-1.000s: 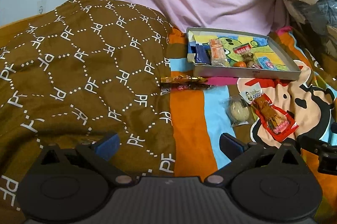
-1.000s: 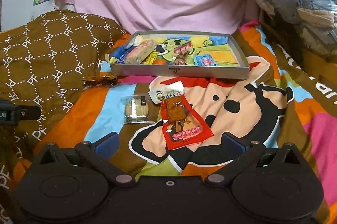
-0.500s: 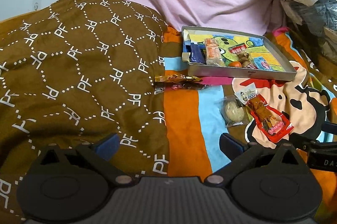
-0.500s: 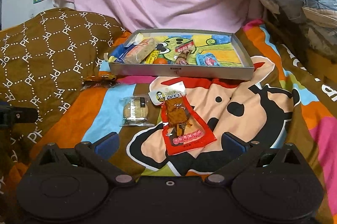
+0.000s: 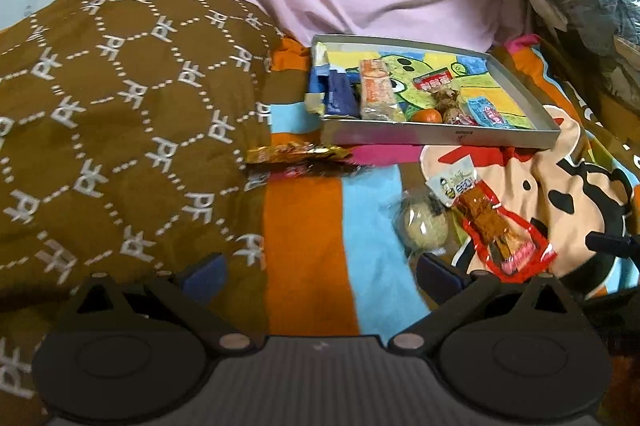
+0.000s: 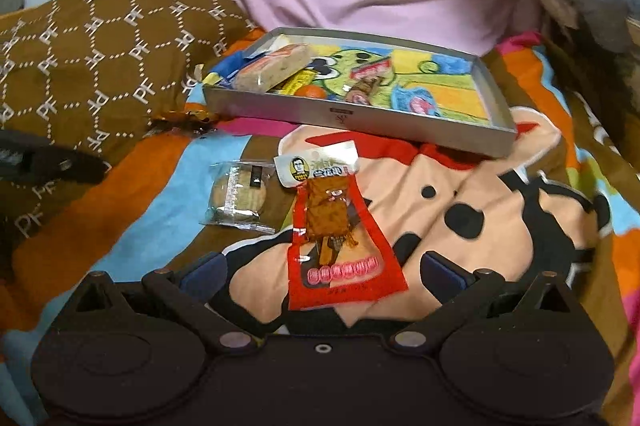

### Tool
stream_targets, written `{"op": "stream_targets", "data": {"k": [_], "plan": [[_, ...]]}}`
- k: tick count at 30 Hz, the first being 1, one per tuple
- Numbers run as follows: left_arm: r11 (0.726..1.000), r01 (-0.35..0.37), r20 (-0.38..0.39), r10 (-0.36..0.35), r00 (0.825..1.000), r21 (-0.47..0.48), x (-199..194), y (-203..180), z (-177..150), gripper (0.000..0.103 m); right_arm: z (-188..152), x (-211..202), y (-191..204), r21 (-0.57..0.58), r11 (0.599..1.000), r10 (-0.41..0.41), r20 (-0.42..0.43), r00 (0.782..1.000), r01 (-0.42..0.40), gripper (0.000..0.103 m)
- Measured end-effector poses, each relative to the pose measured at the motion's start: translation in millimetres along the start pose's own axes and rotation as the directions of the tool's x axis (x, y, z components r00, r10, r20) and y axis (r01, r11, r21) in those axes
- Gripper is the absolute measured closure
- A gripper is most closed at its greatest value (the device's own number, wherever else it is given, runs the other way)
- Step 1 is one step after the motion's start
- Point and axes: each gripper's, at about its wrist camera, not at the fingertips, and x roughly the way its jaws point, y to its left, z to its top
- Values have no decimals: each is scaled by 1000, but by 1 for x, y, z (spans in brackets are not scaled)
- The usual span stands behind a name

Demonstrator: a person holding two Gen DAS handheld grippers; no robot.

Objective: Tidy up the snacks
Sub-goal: 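Lower the right tool toward the red dried-tofu packet while the left tool approaches the clear bun packet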

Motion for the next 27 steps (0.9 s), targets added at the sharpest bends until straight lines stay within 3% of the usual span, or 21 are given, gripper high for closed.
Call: {"op": "stream_targets", "data": {"k": [10,16,23,27], "plan": [[999,37,-23,-37,999,23,54,-35,26,0,15,28,-14,-5,1000,-15,20,1000,15,1],[999,26,-41,-25,999,26,80,-52,37,0,13,58,0,-110,993,-46,22,999,48,1],[998,52,-127,-55,990,-28,108,-56,44,0,14,90,11,-185,980,-78,20,997,80,3],[994,56,-200,-73,977,-90,124,-59,45,1,14,101,6,-159,983,-94,-6,996,92,7]]}}
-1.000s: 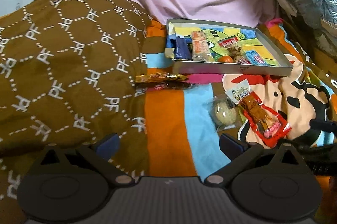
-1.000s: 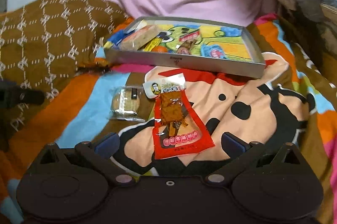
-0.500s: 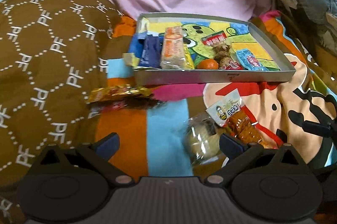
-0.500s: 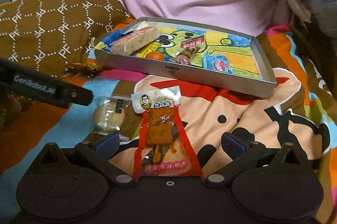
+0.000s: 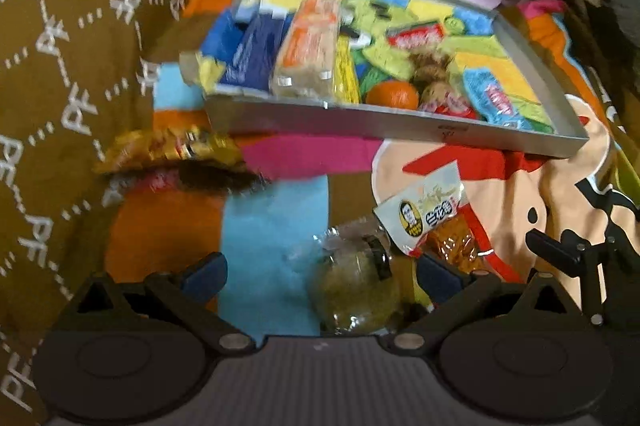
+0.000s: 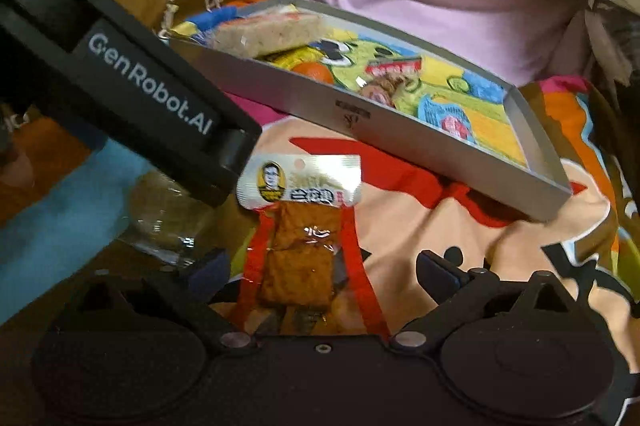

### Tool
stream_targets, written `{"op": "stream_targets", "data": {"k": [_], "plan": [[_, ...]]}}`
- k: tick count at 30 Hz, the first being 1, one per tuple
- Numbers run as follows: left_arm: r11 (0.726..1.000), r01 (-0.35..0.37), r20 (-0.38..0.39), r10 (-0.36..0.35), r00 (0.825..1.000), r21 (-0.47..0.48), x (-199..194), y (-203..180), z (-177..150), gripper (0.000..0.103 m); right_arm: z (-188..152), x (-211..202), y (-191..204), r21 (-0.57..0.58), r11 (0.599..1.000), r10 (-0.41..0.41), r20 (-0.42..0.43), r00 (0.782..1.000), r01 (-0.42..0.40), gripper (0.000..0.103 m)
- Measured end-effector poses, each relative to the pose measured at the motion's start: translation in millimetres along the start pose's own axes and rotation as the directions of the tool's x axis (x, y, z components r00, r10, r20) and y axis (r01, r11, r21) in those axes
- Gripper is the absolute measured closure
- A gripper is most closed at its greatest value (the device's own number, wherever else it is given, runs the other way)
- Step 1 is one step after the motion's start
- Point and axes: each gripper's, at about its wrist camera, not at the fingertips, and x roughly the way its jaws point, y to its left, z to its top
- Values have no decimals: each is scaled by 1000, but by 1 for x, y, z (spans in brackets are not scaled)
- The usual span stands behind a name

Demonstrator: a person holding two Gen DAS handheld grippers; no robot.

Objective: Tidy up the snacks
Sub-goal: 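Lower the right tool toward the red dried-tofu packet while the left tool approaches the clear bun packet, then close the right tool on the tofu packet while the left tool grasps the bun packet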

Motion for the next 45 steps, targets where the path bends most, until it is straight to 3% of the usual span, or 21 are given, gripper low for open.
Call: {"op": "stream_targets", "data": {"k": [9,13,16,18,20,27,37,45], "plan": [[996,-85,-75,88,993,39,21,-17,-1,3,-4,-2,2,34,998,46,-23,999,-45,31],[992,-104,-89,110,990,78,24,-18,-1,9,-4,-4,4,35,998,44,-23,999,-44,33],[988,-115,-70,122,990,99,20,-16,-4,20,-4,-5,1,61,997,56,-29,998,-54,34],[987,-116,-53,122,991,109,15,-12,-7,36,-4,-7,0,87,994,64,-36,997,-61,37],[987,-107,-45,113,993,120,10,-6,-10,44,-2,-9,-1,115,991,71,-44,997,-65,40],[995,-43,-69,49,996,86,-6,19,-17,49,0,-29,11,182,977,125,-75,989,-109,56],[995,54,-102,-45,994,84,-54,44,-53,49,-8,-68,22,311,929,246,-112,963,-201,57],[995,19,-128,-7,992,98,-91,60,-84,49,-18,-107,43,283,933,265,-119,957,-224,55]]}}
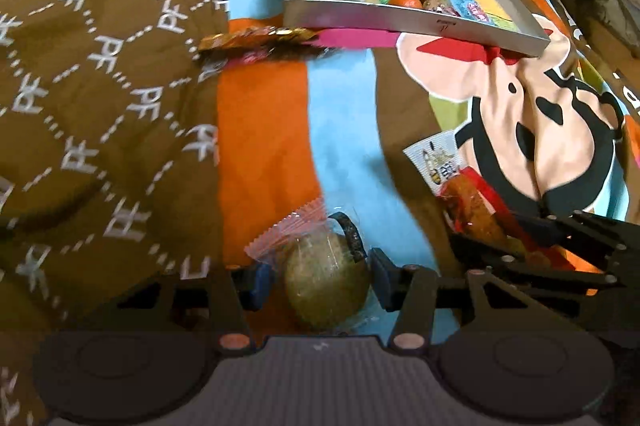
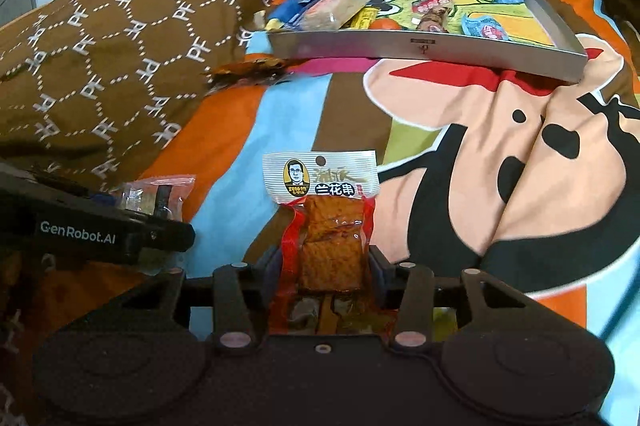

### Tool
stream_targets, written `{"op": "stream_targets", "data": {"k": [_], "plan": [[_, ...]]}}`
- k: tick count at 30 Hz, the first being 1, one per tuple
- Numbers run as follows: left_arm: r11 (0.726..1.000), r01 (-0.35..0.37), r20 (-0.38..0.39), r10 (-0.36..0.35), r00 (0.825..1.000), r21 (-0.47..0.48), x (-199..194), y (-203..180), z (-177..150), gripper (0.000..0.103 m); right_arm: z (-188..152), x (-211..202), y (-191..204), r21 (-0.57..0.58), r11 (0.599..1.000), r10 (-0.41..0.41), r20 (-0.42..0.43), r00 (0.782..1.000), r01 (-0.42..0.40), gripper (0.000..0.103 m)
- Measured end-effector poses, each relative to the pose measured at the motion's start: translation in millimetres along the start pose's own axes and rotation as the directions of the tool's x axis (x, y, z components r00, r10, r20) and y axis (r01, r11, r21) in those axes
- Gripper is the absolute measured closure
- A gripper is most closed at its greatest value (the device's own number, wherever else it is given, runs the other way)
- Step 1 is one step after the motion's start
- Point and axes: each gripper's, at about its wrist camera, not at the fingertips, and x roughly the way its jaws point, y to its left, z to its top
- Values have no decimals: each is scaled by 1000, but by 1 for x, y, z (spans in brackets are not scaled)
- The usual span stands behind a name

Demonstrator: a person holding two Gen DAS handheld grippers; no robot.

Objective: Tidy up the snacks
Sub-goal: 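Close the right tool on the tofu packet while the left tool grasps the bun packet, then lift the bun packet with the left tool while the right tool carries the tofu packet over the tray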

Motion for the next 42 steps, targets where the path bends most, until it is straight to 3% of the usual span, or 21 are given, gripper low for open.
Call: {"op": "stream_targets", "data": {"k": [6,13,24,28,32,34,38,42], "plan": [[1000,5,26,-5,1000,12,-4,2,-7,49,4,9,-6,25,1000,5,-28,1000,-5,36],[1000,10,28,-10,1000,7,0,1,-7,49,10,24,-20,128,992,23,-33,999,-18,30],[1000,5,74,-5,997,-4,-3,-2,-14,49,-1,19,-7,95,995,-30,-2,1000,30,43],[1000,8,83,-9,996,9,-5,-6,-16,49,-3,9,8,30,998,-61,24,998,60,55],[1000,1,95,-3,995,18,-6,-9,-17,50,-7,9,9,0,998,-59,1,998,59,53],[1000,4,89,-5,996,18,-6,-9,-17,50,-4,14,4,4,999,-51,-37,998,51,40],[1000,8,85,-9,996,12,-6,-6,-18,50,0,21,-19,122,992,33,-75,997,-24,39],[1000,-6,88,6,996,-5,-8,-3,-18,50,-8,12,-5,43,999,-5,-30,1000,6,43]]}}
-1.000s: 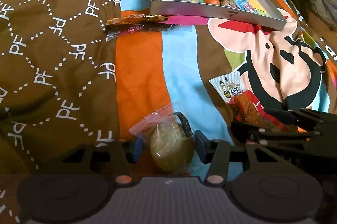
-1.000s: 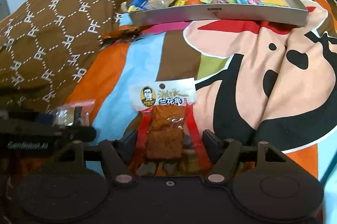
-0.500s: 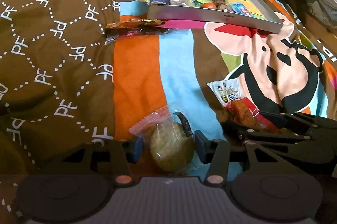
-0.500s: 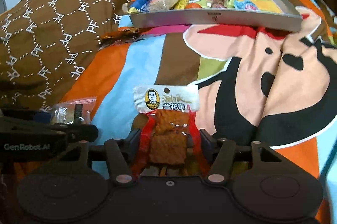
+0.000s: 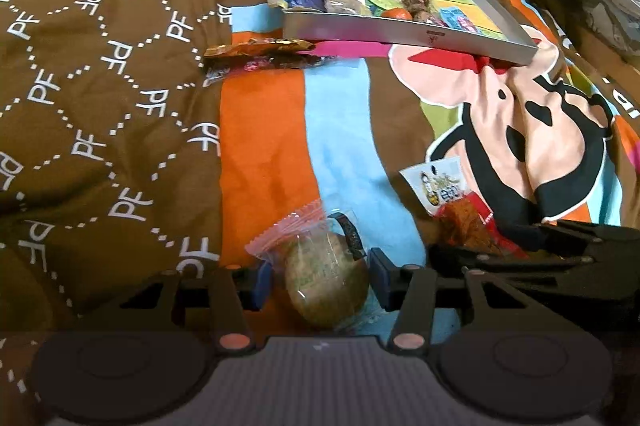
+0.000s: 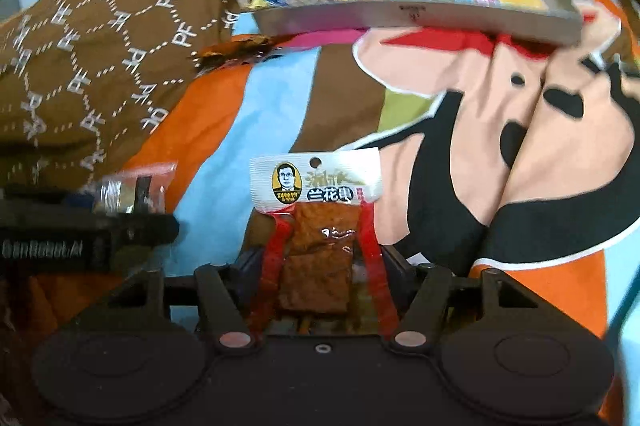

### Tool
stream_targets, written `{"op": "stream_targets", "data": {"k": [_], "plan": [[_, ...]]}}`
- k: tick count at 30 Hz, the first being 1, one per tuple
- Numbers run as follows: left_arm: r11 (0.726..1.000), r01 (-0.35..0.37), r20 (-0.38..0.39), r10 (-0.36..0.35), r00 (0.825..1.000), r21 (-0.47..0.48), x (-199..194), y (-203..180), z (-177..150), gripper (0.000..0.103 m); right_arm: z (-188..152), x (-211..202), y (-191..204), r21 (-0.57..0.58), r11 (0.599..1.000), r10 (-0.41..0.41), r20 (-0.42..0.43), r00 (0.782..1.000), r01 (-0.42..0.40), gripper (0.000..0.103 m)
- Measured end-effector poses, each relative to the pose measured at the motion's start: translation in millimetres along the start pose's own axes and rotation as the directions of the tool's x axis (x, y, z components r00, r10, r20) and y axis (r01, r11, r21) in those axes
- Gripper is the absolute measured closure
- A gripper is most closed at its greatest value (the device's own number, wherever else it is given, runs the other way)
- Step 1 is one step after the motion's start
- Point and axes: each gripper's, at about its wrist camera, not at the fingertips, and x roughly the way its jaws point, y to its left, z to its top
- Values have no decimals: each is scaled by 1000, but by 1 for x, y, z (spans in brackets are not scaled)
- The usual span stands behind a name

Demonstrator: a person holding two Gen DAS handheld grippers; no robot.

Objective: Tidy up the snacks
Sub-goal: 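Lift the bun packet with the left tool while the right tool carries the tofu packet over the tray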

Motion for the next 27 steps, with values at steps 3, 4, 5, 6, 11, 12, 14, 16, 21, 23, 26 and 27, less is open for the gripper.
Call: {"op": "stream_targets", "data": {"k": [3,4,5,6,11,12,14,16,21,23,26,27], "plan": [[1000,-14,13,14,1000,0,-3,1,-1,50,-4,-12,15,-111,993,-36,61,997,42,58],[1000,-17,19,17,1000,-1,-4,1,-1,50,-5,-14,21,-150,987,-54,67,996,63,58],[1000,-19,24,19,1000,-2,-4,0,-2,50,-7,-15,25,-181,981,-63,70,996,75,58],[1000,-21,27,21,999,0,-5,0,-1,50,-9,-15,25,-187,979,-66,71,995,78,58],[1000,-25,34,25,999,0,-5,1,-1,50,-9,-21,19,-143,987,-61,81,995,72,60],[1000,-25,39,25,999,-4,-5,1,-1,50,-11,-22,21,-161,983,-72,89,993,86,60],[1000,-25,50,25,998,-9,-7,2,0,50,-14,-25,25,-205,972,-95,107,990,116,60],[1000,-22,65,23,998,-11,-9,2,0,50,-17,-27,29,-251,955,-127,134,983,158,60],[1000,-16,106,18,994,-16,-15,2,3,50,-17,-33,33,-322,917,-173,216,961,237,60],[1000,-16,126,18,992,-17,-17,2,5,50,-13,-36,33,-346,901,-179,254,950,262,60],[1000,-17,143,20,989,-22,-19,3,12,50,-3,-41,31,-371,883,-175,307,935,287,60],[1000,-16,149,20,989,-27,-20,4,15,50,1,-43,30,-373,881,-173,320,931,292,60]]}}
